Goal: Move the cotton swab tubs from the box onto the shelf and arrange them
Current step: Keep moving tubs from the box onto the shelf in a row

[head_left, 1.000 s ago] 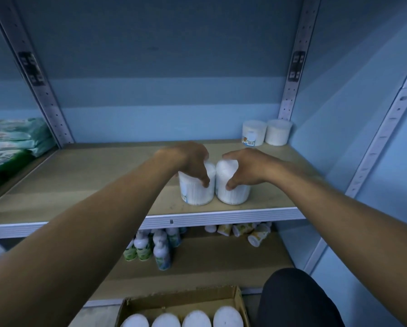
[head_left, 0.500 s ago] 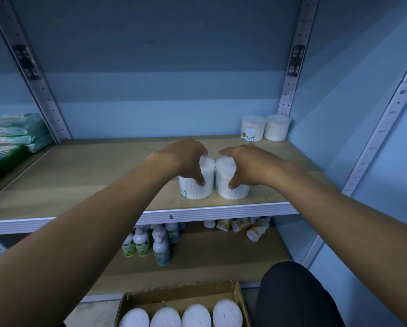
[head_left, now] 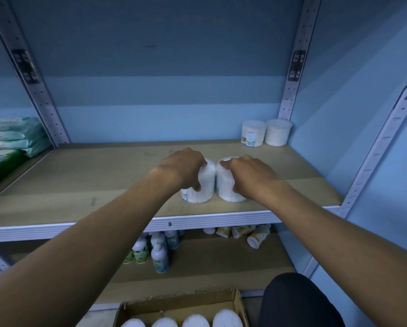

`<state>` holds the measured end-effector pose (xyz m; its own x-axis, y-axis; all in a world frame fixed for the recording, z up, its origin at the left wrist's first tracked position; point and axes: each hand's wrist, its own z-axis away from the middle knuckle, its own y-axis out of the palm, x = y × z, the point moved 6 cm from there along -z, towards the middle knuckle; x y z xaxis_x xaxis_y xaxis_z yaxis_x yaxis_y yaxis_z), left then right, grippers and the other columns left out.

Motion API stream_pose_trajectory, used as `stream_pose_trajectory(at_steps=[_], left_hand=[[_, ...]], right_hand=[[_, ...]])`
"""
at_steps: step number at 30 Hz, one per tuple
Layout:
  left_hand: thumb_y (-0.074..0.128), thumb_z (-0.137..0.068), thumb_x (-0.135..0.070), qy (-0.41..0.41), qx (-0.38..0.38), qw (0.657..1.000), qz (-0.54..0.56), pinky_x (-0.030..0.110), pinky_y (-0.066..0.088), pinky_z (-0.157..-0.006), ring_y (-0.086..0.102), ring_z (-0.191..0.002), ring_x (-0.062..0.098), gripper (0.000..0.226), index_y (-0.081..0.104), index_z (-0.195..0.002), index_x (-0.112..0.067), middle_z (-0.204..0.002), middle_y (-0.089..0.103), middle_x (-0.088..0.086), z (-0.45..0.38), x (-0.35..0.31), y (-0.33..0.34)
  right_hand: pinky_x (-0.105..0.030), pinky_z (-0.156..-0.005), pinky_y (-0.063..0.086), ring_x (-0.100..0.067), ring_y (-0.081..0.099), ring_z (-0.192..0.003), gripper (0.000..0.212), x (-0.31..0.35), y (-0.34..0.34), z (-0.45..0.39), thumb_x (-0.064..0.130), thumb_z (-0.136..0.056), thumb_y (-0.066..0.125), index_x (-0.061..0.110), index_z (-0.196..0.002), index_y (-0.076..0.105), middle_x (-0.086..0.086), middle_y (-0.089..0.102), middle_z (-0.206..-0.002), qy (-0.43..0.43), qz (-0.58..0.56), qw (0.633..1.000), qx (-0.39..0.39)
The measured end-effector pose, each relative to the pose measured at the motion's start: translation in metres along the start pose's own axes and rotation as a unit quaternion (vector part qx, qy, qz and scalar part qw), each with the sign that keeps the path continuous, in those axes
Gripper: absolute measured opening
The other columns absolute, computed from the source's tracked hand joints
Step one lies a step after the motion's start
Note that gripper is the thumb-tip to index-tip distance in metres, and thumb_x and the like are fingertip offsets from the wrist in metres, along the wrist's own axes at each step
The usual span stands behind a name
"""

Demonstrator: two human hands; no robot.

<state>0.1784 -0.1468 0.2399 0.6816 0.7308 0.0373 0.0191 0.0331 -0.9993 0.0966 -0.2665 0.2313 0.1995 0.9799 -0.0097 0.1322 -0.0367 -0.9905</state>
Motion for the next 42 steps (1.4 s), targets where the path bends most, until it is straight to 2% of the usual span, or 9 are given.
stream_pose_trajectory(at_steps=[3, 5, 8, 15, 21, 28, 32, 35, 42], left_hand=[[0.083, -0.075, -0.036, -0.004, 0.001, 1.0, -0.001, 0.032, 0.049, -0.079, 0.062, -0.107, 0.025, 0.058, 0.061, -0.127, -0.02, -0.12, 0.065, 0.005, -0.01, 0.001, 0.0], [0.082, -0.075, -0.036, -0.005, 0.001, 1.0, -0.006, 0.033, 0.051, -0.079, 0.063, -0.104, 0.026, 0.052, 0.064, -0.119, -0.016, -0.115, 0.066, 0.006, -0.018, 0.002, 0.0], [0.081, -0.076, -0.035, -0.003, 0.0, 1.0, -0.009, 0.034, 0.051, -0.083, 0.062, -0.107, 0.026, 0.053, 0.063, -0.121, -0.015, -0.118, 0.065, 0.007, -0.033, 0.001, 0.001], [0.082, -0.076, -0.034, -0.014, 0.001, 1.0, 0.011, 0.035, 0.052, -0.084, 0.058, -0.109, 0.027, 0.055, 0.06, -0.123, -0.014, -0.121, 0.058, 0.007, -0.068, 0.006, 0.005], [0.083, -0.076, -0.03, -0.031, 0.002, 0.999, 0.029, 0.031, 0.044, -0.071, 0.061, -0.103, 0.027, 0.048, 0.062, -0.116, -0.014, -0.115, 0.062, 0.008, -0.099, 0.008, 0.004], [0.083, -0.076, -0.03, -0.034, -0.015, 0.998, 0.041, 0.033, 0.047, -0.073, 0.063, -0.103, 0.027, 0.047, 0.062, -0.114, -0.012, -0.112, 0.062, 0.007, -0.137, 0.013, 0.006], [0.084, -0.075, -0.033, -0.026, -0.029, 0.999, 0.037, 0.035, 0.053, -0.084, 0.063, -0.106, 0.027, 0.056, 0.062, -0.123, -0.013, -0.117, 0.063, 0.007, -0.159, 0.016, 0.008], [0.085, -0.074, -0.033, -0.021, -0.036, 0.999, 0.035, 0.039, 0.054, -0.091, 0.063, -0.107, 0.029, 0.061, 0.061, -0.125, -0.012, -0.121, 0.063, 0.008, -0.176, 0.019, 0.009], [0.083, -0.076, -0.035, -0.016, -0.049, 0.998, 0.028, 0.038, 0.053, -0.092, 0.063, -0.109, 0.027, 0.058, 0.062, -0.126, -0.013, -0.12, 0.065, 0.007, -0.206, 0.026, 0.011]], right_hand=[[-0.035, -0.074, 0.043, -0.034, 0.06, -0.111, 0.055, -0.004, 0.004, -0.01, 0.004, -0.086, 0.063, 0.027, -0.136, 0.054, -0.009, 0.057, -0.127, 0.004, 0.001, 1.0, 0.0], [-0.036, -0.079, 0.047, -0.034, 0.059, -0.113, 0.056, -0.008, 0.007, -0.017, 0.005, -0.086, 0.063, 0.028, -0.136, 0.053, -0.009, 0.056, -0.129, 0.014, -0.001, 1.0, 0.002], [-0.039, -0.084, 0.05, -0.036, 0.059, -0.115, 0.055, -0.012, 0.011, -0.028, 0.006, -0.087, 0.061, 0.027, -0.137, 0.052, -0.011, 0.056, -0.131, 0.019, -0.004, 1.0, -0.002], [-0.036, -0.083, 0.048, -0.034, 0.058, -0.117, 0.056, -0.024, 0.02, -0.063, 0.004, -0.085, 0.058, 0.026, -0.136, 0.052, -0.008, 0.055, -0.135, 0.023, -0.003, 1.0, -0.007], [-0.036, -0.094, 0.047, -0.029, 0.051, -0.127, 0.058, -0.038, 0.027, -0.092, 0.004, -0.088, 0.06, 0.023, -0.142, 0.047, -0.006, 0.05, -0.142, 0.035, 0.009, 0.999, 0.005], [-0.037, -0.083, 0.049, -0.029, 0.054, -0.121, 0.06, -0.051, 0.037, -0.132, -0.001, -0.086, 0.059, 0.025, -0.139, 0.05, -0.006, 0.056, -0.132, 0.043, 0.008, 0.999, 0.004], [-0.037, -0.075, 0.048, -0.031, 0.057, -0.113, 0.052, -0.057, 0.042, -0.153, 0.001, -0.085, 0.054, 0.021, -0.134, 0.053, -0.006, 0.06, -0.124, 0.027, 0.017, 0.999, -0.022], [-0.038, -0.08, 0.05, -0.03, 0.057, -0.114, 0.051, -0.063, 0.044, -0.166, 0.002, -0.088, 0.055, 0.02, -0.136, 0.053, -0.007, 0.061, -0.126, 0.023, 0.027, 0.999, -0.034], [-0.04, -0.092, 0.049, -0.031, 0.054, -0.123, 0.055, -0.073, 0.048, -0.197, 0.001, -0.09, 0.057, 0.015, -0.143, 0.05, -0.009, 0.06, -0.133, 0.025, 0.033, 0.998, -0.042]])
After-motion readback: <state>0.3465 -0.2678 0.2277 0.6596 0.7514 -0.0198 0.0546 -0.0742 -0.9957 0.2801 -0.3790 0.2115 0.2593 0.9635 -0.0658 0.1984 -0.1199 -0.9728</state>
